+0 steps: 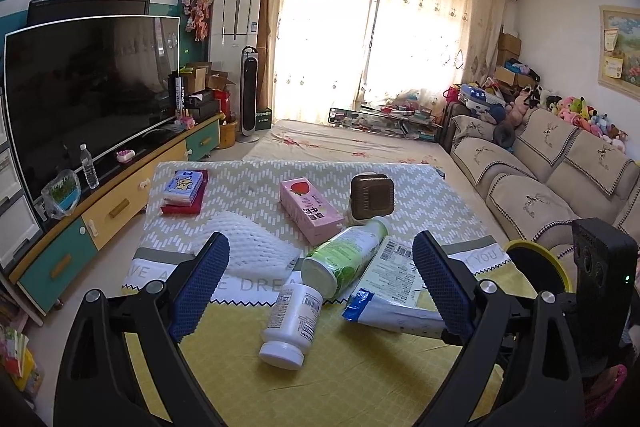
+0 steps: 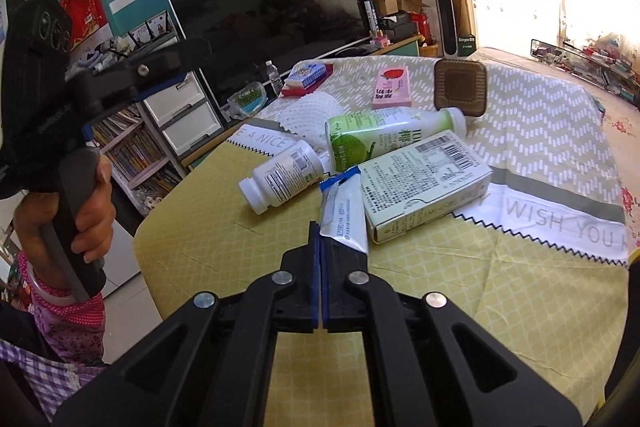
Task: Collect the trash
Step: 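Carry the toothpaste tube over the bin and lower it inside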
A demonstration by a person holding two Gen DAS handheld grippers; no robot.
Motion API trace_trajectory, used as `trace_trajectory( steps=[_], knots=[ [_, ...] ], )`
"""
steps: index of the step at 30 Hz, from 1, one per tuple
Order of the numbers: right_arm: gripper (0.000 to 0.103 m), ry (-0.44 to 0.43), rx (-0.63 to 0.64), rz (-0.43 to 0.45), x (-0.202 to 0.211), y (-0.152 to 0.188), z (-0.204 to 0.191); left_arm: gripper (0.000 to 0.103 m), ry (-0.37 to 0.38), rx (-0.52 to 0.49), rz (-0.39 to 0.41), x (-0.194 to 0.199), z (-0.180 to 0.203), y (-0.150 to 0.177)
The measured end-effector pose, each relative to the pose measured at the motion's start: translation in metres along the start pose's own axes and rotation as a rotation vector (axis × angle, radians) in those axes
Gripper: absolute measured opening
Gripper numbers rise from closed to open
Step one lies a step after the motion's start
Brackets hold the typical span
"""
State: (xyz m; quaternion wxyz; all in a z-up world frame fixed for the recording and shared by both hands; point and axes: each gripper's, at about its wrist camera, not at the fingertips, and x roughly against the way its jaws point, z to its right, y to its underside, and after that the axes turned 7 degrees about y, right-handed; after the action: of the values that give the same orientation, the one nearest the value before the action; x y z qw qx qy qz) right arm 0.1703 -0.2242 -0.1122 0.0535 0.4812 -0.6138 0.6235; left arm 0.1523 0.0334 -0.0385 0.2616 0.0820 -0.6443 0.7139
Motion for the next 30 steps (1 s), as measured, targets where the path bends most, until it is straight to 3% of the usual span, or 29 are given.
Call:
trace_trajectory(
  steps=[8,18,23,30],
  knots=[
    [0.000,0.083,-0.065,0.053,0.040,0.011,0.033,0.092,0.016,-0.012,-0.011,-0.006,0.009,0.001],
    [0.000,0.435,-0.315,0.113,0.110,0.041,0.151,0.092,0.049,-0.029,-0.034,-0.019,0.025,0.004],
    [0.001,0.559,-0.427,0.057,0.112,0.060,0.209,0.092,0.059,-0.046,-0.045,-0.026,0.034,0.005],
    [0.003,0.632,-0.523,-0.033,0.098,0.084,0.256,0.092,0.061,-0.058,-0.060,-0.033,0.040,0.004]
  ],
)
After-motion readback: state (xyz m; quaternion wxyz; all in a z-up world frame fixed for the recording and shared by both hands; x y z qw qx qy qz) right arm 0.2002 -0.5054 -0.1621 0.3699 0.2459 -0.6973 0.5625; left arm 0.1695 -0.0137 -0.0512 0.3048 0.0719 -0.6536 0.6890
